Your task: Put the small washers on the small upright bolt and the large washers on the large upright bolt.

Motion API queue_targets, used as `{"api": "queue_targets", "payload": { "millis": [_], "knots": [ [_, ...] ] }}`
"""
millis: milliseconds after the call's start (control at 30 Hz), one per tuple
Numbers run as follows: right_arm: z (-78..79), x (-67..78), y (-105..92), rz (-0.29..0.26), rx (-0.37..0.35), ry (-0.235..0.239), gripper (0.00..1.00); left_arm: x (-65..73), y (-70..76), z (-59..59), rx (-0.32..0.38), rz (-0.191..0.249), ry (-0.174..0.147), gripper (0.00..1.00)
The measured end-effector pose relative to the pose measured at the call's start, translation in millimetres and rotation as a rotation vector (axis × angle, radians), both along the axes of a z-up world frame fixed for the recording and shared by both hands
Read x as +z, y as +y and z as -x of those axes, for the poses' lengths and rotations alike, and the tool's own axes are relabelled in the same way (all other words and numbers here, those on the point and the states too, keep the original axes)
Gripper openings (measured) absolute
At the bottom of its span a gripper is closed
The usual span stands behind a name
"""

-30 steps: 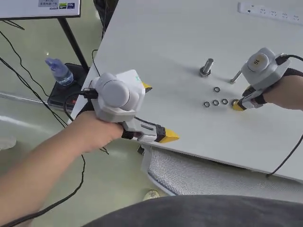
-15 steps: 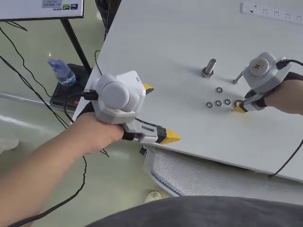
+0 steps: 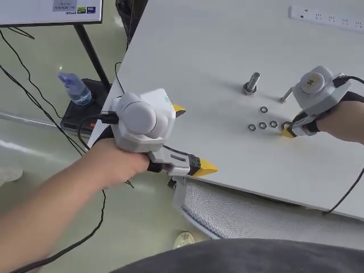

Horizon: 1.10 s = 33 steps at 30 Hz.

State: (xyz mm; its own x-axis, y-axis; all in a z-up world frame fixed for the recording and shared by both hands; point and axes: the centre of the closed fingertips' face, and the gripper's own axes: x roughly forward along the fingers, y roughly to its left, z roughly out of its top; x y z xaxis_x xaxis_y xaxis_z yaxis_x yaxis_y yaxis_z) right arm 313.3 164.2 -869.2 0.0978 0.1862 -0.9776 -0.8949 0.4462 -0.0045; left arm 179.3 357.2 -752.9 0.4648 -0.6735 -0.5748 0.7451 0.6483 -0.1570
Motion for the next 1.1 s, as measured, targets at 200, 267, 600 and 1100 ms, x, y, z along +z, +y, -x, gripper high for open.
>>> {"api": "queue_targets", "payload": {
  "millis": [200,267,600,1100],
  "knots": [
    [2.8,0.8,1.6,0.011,0.009,0.004,0.27,0.4,1.6,0.4,0.004,0.002,-0.002,0.84],
    [0.3,-1.9,0.9,0.016,0.019,0.006,0.25,0.1,1.8,1.2,0.006,0.001,0.000,0.84],
    [-0.3,-3.4,-0.2,0.041,0.015,0.015,0.24,0.8,2.0,3.5,0.009,0.003,0.000,0.82],
    [3.1,0.3,0.3,0.056,0.025,0.028,0.21,-1.3,1.5,7.1,0.011,0.008,0.014,0.80]
  ]
}}
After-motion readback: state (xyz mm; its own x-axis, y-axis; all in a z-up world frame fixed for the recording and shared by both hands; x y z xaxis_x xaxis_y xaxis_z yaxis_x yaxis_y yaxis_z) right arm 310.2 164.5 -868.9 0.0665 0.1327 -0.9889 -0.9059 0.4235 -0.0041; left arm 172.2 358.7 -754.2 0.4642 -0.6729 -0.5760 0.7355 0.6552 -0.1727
